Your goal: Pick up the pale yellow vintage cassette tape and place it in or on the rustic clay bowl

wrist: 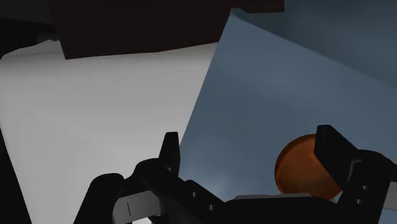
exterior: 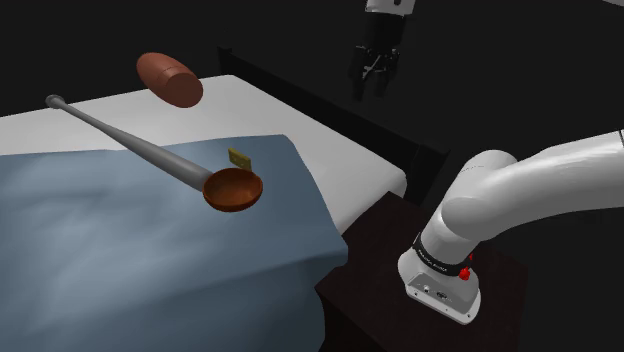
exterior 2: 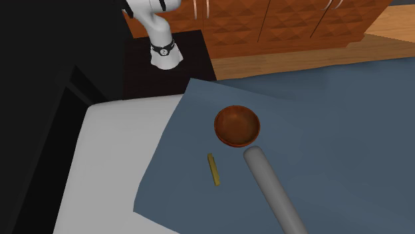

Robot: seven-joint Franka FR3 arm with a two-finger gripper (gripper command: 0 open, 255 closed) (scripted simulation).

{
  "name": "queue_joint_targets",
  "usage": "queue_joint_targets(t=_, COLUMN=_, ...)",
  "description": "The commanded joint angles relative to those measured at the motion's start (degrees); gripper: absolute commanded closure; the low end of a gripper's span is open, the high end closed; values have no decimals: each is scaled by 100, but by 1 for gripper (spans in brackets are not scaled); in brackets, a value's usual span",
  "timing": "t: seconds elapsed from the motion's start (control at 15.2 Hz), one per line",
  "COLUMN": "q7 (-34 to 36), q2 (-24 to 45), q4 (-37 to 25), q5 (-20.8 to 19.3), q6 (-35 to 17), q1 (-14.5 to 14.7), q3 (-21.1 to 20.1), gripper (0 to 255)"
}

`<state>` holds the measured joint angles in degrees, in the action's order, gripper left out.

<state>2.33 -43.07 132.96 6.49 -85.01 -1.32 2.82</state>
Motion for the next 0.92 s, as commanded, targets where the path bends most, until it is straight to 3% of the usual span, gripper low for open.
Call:
queue_joint_targets(t=0.0, q7=0, q2=0, q4=0, q5=0, q6=0, q1=0, q3=0, gripper=0)
queue_joint_targets(t=0.86, q7=-9, q2=2125, q4=75, q5=25, q6=-2393, q1=245, q3=-463, gripper=0)
